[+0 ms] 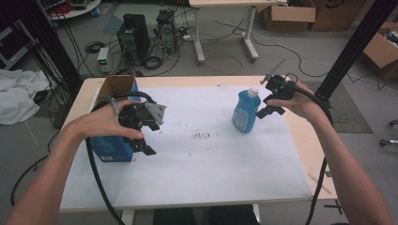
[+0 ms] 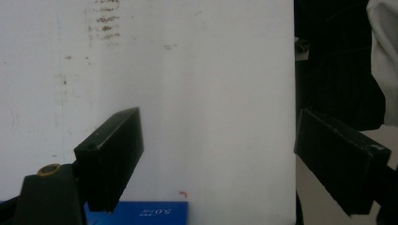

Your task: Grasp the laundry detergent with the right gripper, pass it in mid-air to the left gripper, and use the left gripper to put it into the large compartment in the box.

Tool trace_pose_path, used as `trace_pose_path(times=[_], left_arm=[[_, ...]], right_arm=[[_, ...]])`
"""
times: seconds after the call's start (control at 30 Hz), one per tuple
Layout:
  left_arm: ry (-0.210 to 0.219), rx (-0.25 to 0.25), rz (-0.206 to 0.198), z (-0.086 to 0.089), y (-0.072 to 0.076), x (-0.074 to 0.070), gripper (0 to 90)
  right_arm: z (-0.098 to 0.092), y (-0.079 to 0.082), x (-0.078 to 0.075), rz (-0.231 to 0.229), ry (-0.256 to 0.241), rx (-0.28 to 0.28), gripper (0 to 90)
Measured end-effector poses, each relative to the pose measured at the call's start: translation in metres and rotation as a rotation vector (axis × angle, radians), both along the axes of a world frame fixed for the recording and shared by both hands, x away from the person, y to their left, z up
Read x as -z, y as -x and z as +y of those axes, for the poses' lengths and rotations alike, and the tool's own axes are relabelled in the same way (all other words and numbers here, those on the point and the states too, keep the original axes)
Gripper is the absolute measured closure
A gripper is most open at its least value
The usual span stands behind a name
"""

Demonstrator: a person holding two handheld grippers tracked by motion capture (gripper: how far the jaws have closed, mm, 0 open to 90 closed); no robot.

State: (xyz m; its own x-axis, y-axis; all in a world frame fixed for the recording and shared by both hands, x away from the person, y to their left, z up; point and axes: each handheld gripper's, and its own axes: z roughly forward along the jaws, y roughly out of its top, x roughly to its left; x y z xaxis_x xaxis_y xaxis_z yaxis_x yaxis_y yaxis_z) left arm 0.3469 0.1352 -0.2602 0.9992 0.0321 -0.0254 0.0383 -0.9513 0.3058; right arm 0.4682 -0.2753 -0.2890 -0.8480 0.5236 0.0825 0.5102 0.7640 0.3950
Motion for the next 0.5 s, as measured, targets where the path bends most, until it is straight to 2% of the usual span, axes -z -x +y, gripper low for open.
trace_pose_path(times=[0.2,0.37,0.5], left_arm=[[-0.002,0.0,0.002,0.003,0.0,0.002,16.8],[0.004,-0.004,0.005,0.003,0.0,0.002,16.7],[0.0,-0.001,0.004,0.004,0.0,0.003,16.8]], right_arm=[[0.003,0.003,0.005,-0.019,-0.022,0.037,18.6],[0.006,0.004,0.011,-0.035,-0.02,0.069,18.3],[0.008,0.005,0.02,-0.046,-0.05,0.105,17.5]])
